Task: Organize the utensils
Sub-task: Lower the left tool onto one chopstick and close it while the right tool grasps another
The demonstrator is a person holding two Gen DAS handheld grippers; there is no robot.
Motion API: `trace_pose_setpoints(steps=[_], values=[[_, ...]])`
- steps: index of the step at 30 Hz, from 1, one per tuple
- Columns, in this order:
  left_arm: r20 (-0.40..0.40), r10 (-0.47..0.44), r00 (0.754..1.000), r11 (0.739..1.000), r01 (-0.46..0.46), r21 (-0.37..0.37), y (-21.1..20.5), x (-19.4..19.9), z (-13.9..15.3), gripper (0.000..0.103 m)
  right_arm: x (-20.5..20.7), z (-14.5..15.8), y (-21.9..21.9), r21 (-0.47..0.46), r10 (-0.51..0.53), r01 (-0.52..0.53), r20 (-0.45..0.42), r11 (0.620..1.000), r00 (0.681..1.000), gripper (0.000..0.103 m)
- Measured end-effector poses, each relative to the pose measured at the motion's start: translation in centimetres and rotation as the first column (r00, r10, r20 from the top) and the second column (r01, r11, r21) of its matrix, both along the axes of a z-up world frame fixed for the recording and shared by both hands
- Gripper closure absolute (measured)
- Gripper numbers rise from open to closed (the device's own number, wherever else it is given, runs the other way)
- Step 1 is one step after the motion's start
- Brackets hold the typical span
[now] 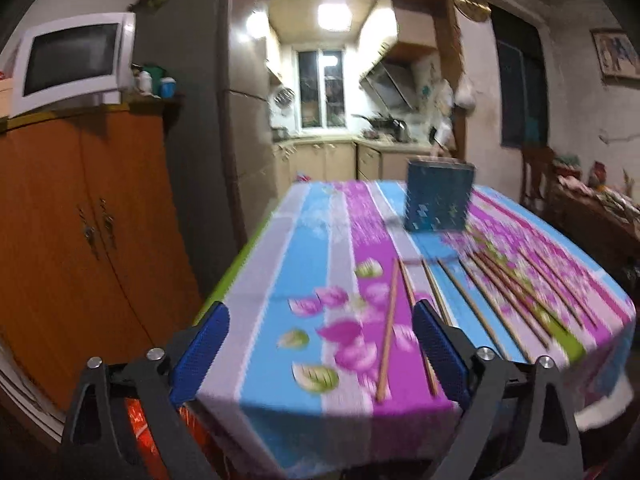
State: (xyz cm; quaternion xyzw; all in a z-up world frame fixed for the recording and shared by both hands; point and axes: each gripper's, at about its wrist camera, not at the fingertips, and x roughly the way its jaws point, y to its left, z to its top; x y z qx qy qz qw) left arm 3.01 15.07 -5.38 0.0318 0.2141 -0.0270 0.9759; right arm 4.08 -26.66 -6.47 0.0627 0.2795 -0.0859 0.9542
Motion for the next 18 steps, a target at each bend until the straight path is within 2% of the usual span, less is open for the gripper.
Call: trace_pose_setpoints(steps=[4,6,8,11,13,15,18], values=[[-0.074,-0.082,0.994,0.995,0.078,-0.057,-0.7,-0.9,-2.0,0.028,-0.7,-1.1,-0.4,0.028,0.014,-0.013,-0.044,1.000,0.999,0.005],[-0.102,-0.128,0.987,0.991,0.122,-0.057,-1.6,-1.3,-3.0,0.042,-0.9,-1.7,-0.3,0.031,0.034,-0.032,-0.079,0.999,0.996,0.005],[-0.129,-0.195,0.972,0.981,0.193,-0.028,-3.5,-1.7,-4.1,0.052,-1.0,-2.2,-0.1,0.027,0.042,-0.039,-0.098,0.999,0.994,0.005],[-0.146,-0.271,0.952,0.959,0.279,0.041,-6.1,-2.0,-5.5,0.057,-1.6,-2.7,0.1,0.057,0.079,-0.074,-0.095,0.996,0.992,0.005],[-0.164,-0.316,0.934,0.943,0.329,0.054,-7.3,-1.8,-6.3,0.067,-1.9,-2.8,0.2,0.064,0.104,-0.098,-0.098,0.993,0.990,0.005],[-0.182,-0.314,0.932,0.941,0.331,0.070,-8.0,-0.9,-7.2,0.076,-2.4,-2.9,0.7,0.056,0.129,-0.125,-0.089,0.991,0.988,0.005],[-0.179,-0.292,0.939,0.950,0.307,0.058,-7.8,0.4,-7.9,0.078,-2.9,-2.9,1.5,0.026,0.163,-0.162,-0.068,0.986,0.984,0.011]])
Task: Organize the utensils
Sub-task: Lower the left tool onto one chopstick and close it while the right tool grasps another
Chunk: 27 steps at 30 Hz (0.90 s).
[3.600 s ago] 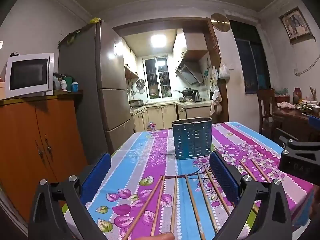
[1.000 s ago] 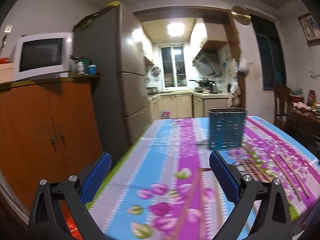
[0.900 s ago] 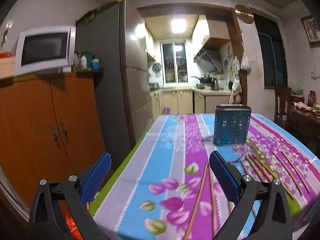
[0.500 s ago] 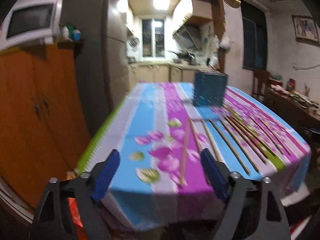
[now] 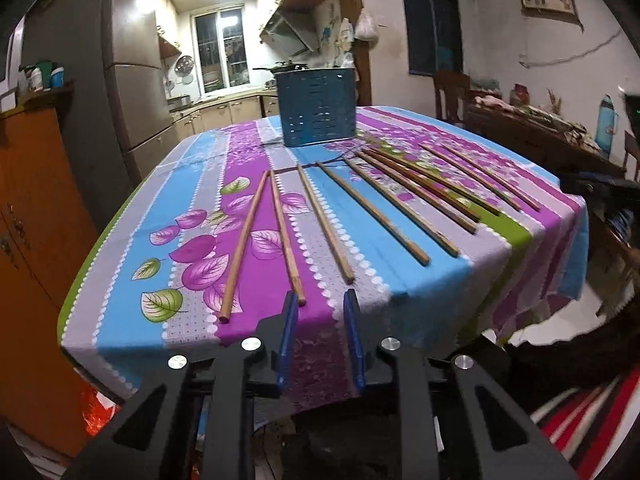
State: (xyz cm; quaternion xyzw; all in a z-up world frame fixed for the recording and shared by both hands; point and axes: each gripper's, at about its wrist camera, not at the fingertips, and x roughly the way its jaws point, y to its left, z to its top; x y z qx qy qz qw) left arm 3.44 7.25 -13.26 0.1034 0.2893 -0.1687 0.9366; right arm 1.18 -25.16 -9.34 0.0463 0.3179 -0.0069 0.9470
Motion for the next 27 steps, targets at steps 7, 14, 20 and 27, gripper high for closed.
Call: trace_pose_setpoints(steps=[7,14,20,27], values=[[0.002,0.031,1.000,0.999,-0.031,0.032,-0.4,1.5,-1.2,0.078,-0.1,-1.1,2.6,-0.111,0.070,-0.069,0.003,0.991,0.998,0.051],[0.027,0.044,0.999,0.999,-0.044,0.009,-0.1,1.7,-1.6,0.079,0.6,-2.1,4.6,-0.146,0.183,-0.176,0.034,0.973,0.983,0.078],[0.046,0.034,0.998,0.999,-0.034,0.004,-0.4,1.7,-1.8,0.088,2.1,-2.9,6.4,-0.166,0.244,-0.234,0.042,0.958,0.969,0.085],[0.073,0.040,0.997,0.999,-0.040,0.000,-0.4,1.7,-2.0,0.089,3.5,-3.3,6.9,-0.153,0.269,-0.260,0.041,0.953,0.962,0.085]])
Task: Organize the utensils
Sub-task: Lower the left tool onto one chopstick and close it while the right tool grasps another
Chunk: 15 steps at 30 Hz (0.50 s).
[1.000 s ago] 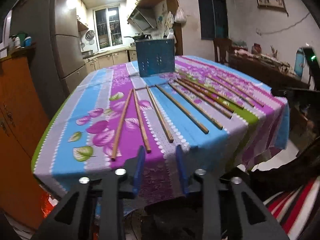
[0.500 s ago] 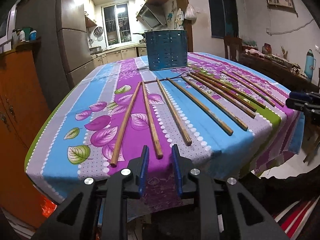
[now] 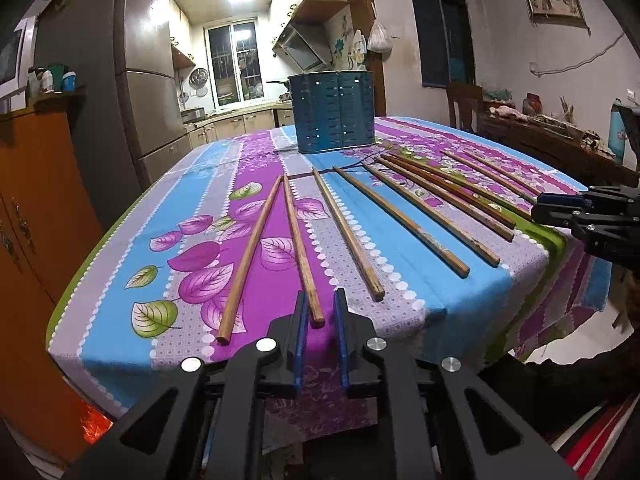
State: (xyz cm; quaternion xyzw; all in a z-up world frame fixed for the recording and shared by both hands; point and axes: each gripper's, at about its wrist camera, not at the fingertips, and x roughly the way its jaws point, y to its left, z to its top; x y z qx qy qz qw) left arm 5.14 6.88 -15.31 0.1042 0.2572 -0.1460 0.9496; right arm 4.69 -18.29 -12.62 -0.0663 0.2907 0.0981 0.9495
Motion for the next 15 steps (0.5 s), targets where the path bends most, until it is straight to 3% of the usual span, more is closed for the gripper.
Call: trace_pose_setpoints(steps=[10,15], values=[[0.002,-0.003,1.000,1.000,0.003,-0.014,-0.1,0.1,0.0,0.089,1.6,-0.7,1.5,0.031,0.048,-0.048,-0.025,0.998,0.999,0.085],[0.003,-0.001,1.000,1.000,0.001,-0.014,-0.1,0.1,-0.1,0.088,2.0,-1.0,1.5,0.055,0.017,-0.016,-0.025,0.998,1.000,0.085]])
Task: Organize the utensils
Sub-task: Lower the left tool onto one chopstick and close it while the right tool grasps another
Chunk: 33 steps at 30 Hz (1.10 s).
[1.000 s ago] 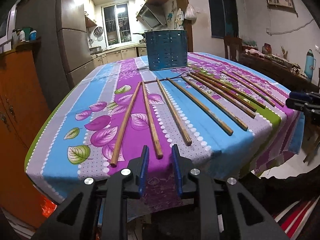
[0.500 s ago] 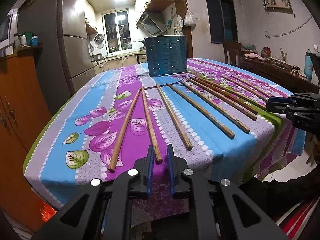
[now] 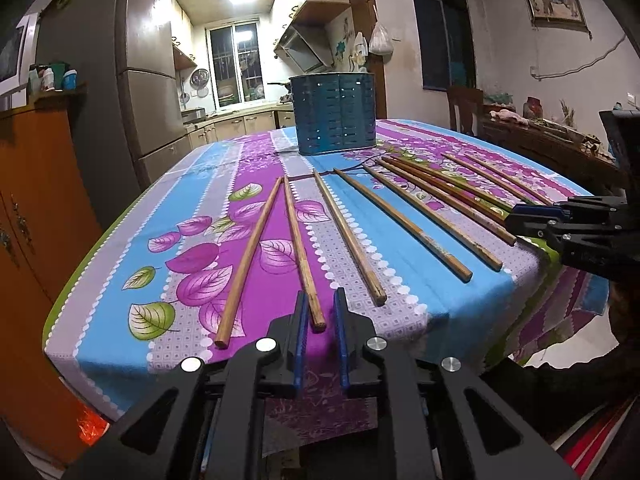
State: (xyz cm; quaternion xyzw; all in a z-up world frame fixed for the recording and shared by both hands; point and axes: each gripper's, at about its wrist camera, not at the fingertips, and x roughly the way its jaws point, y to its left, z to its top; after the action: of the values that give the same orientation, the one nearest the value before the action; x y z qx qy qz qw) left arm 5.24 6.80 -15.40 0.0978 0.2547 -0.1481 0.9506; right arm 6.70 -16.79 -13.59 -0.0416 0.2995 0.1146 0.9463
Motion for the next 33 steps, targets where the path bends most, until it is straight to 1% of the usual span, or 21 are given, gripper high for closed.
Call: trace_pose_setpoints(steps=[3,4,5,11,17,23,33], values=[[-0.001,0.000,1.000,1.000,0.000,-0.017,0.2,0.0,0.0,0.089,-0.2,-0.1,-0.1,0.029,-0.028,0.028,0.003,0.999,1.000,0.086],[0.000,0.001,1.000,1.000,-0.001,-0.021,0.2,0.0,0.0,0.089,-0.3,-0.2,-0.1,0.036,-0.029,0.029,0.005,0.999,1.000,0.090],[0.002,0.001,1.000,1.000,-0.001,-0.022,0.2,0.0,0.0,0.089,-0.3,-0.2,0.0,0.038,-0.034,0.034,0.006,0.999,0.999,0.097],[0.008,-0.009,1.000,1.000,0.009,-0.016,0.2,-0.1,-0.1,0.092,-0.3,-0.1,-0.1,0.059,-0.079,0.077,0.022,0.995,0.997,0.098],[0.016,-0.021,1.000,1.000,0.022,-0.019,0.5,-0.2,0.0,0.093,-0.8,1.1,-0.3,0.066,-0.102,0.098,0.071,0.993,0.992,0.098],[0.053,-0.036,0.998,0.999,0.037,-0.020,0.9,-0.7,1.1,0.093,-1.5,3.3,-0.3,0.058,-0.100,0.093,0.137,0.994,0.986,0.098],[0.128,-0.031,0.991,1.000,0.031,-0.002,0.6,-1.0,3.8,0.094,-1.6,8.2,-0.9,0.061,-0.092,0.079,0.250,0.995,0.964,0.098]])
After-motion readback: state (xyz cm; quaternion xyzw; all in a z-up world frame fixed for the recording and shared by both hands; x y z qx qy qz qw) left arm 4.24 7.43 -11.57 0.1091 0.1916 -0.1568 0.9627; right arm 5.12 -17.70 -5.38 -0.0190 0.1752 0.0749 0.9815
